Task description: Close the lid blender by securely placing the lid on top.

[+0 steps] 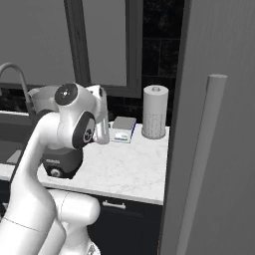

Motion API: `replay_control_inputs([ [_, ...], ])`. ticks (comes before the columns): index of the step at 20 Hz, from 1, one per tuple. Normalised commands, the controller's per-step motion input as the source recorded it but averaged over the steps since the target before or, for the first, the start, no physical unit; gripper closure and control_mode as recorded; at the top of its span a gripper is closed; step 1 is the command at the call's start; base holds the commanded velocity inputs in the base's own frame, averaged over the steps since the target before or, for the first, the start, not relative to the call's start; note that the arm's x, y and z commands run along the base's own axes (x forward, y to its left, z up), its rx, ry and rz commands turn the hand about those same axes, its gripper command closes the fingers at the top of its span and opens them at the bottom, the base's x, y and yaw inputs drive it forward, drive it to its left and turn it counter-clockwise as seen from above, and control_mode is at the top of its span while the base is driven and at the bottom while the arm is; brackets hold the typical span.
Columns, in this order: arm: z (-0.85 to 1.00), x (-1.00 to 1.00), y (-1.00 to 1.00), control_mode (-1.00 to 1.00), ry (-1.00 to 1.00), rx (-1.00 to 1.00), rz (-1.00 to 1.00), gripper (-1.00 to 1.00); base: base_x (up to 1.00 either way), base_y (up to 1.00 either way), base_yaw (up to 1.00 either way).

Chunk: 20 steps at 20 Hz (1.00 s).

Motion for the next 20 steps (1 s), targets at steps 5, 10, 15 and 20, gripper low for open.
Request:
replay_control_inputs([
  [5,1.00,-0.03,0.15,-1.00,0.18,0.20,-0.05,1.00,0.00,0.00,0.00],
  [10,1.00,0.01,0.45,-1.00,0.14,0.27,-0.03,1.00,0.00,0.00,0.00],
  [15,0.49,0.01,0.69,-1.00,0.06,0.23,-0.03,1.00,0.00,0.00,0.00],
  [20,-0.05,0.00,0.60,-1.00,0.00,0.06,0.00,1.00,0.00,0.00,0.00],
])
